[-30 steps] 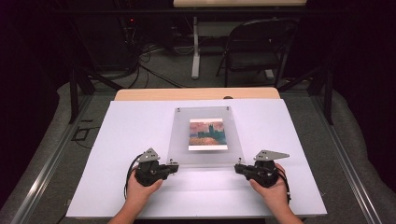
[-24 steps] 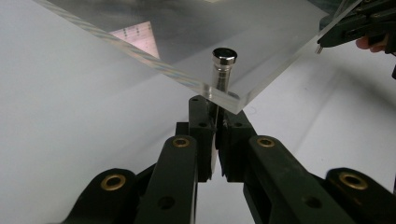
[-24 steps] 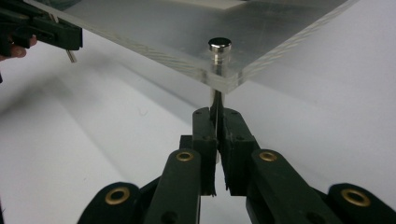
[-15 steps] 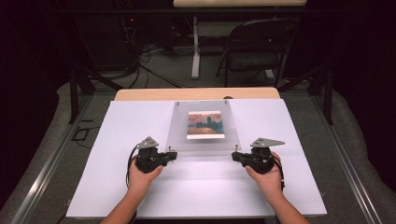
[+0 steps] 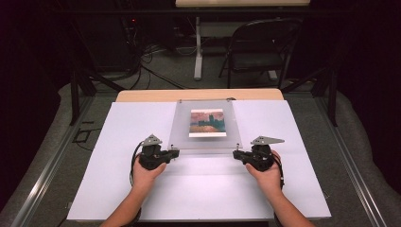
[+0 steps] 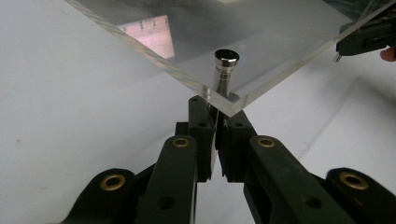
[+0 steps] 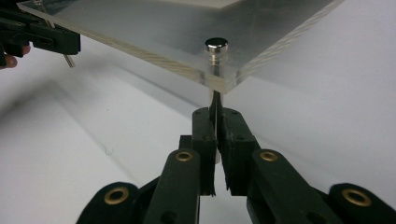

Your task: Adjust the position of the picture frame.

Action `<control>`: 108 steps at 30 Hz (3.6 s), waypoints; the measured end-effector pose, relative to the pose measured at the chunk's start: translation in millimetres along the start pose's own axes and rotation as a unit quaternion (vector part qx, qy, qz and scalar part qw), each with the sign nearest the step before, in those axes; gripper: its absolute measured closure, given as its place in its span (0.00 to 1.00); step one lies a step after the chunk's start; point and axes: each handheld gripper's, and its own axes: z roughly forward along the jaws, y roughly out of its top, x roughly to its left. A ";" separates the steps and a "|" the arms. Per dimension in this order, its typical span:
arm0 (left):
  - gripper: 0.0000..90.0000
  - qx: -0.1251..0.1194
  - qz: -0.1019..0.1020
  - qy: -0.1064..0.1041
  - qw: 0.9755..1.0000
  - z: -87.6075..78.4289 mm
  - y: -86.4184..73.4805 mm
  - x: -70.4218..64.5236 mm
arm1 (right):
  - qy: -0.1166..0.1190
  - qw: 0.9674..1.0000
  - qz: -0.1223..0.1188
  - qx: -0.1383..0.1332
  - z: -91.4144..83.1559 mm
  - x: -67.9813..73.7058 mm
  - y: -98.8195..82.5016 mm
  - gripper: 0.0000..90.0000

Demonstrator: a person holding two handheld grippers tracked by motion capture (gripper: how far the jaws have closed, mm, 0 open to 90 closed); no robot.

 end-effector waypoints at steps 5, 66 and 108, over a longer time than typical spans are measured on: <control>0.94 0.003 0.000 0.003 1.000 2.8 -3.8 1.6 | -0.007 1.000 -0.004 0.006 5.1 1.0 -3.8 0.94; 0.93 0.026 0.000 0.004 1.000 11.9 -17.0 3.8 | -0.016 0.999 0.001 0.027 14.8 -0.5 -17.5 0.93; 0.50 0.002 0.034 0.050 0.998 -26.4 -30.0 -16.9 | -0.035 0.998 -0.039 0.028 -10.9 20.3 -22.7 0.49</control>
